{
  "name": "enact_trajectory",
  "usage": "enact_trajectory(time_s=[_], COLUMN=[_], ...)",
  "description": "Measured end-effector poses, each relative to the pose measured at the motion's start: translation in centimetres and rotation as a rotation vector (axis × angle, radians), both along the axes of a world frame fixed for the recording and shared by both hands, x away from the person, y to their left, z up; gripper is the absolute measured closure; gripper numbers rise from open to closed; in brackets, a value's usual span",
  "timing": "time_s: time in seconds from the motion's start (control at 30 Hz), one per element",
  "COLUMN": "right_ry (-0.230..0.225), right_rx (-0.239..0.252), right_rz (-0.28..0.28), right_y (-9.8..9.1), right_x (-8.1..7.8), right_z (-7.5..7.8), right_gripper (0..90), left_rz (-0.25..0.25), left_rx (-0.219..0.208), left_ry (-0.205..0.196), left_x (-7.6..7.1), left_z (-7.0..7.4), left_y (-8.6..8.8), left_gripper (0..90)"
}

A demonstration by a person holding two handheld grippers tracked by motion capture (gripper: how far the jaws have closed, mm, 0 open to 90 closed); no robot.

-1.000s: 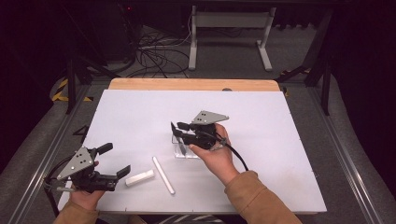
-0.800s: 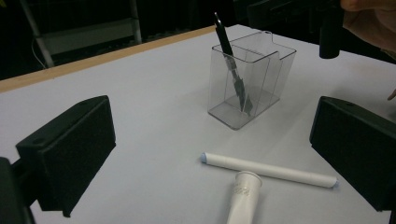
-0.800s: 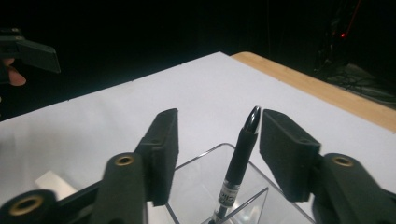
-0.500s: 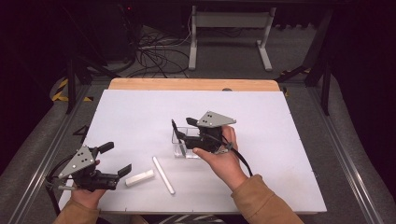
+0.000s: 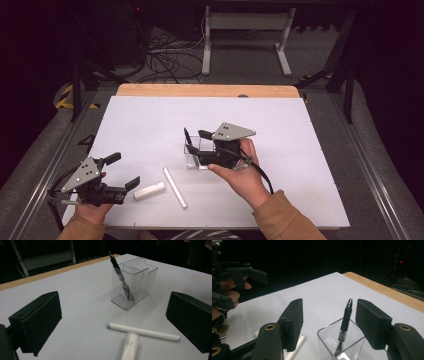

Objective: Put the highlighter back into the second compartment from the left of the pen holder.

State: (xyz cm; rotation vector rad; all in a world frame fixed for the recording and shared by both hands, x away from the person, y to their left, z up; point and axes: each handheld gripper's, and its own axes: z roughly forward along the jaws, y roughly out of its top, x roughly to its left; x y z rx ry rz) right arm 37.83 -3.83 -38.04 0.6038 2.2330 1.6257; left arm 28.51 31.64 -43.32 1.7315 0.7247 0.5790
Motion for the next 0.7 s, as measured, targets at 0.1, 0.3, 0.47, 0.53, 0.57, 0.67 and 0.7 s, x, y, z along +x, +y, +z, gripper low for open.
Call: enact_trajectory(time_s=[0.1,0.3,0.47,0.53,0.57,0.67,0.7], right_ry=[0.002,0.015,0.076,0.118,0.146,0.193,0.200], right_rx=[-0.002,0.001,0.020,0.023,0.017,-0.007,-0.016], right_rz=[0.005,0.019,0.019,0.026,0.026,0.032,0.034], right_y=[0.0,0.1,0.4,0.6,0.8,1.2,1.4], right_x=[-0.2,-0.4,-0.7,-0.9,-1.0,-1.3,-1.3], right_z=[0.1,0.2,0.5,0.5,0.6,0.6,0.5], right_gripper=[40.0,39.9,38.6,38.4,38.4,37.8,36.7], left_rz=[0.002,0.003,0.003,0.002,0.005,0.005,0.007], left_rx=[-0.002,-0.007,-0.013,-0.014,-0.024,-0.021,-0.021], left_ry=[-0.003,-0.003,-0.003,-0.002,0.005,-0.001,0.001], left_x=[-0.1,-0.2,-0.2,-0.3,-0.3,-0.4,-0.4], left_z=[0.0,0.0,0.0,0.0,0.0,-0.1,0.0], left_y=[0.0,0.2,0.2,0.2,0.2,0.3,0.4], left_gripper=[1.0,1.0,1.0,1.0,1.0,1.0,1.0])
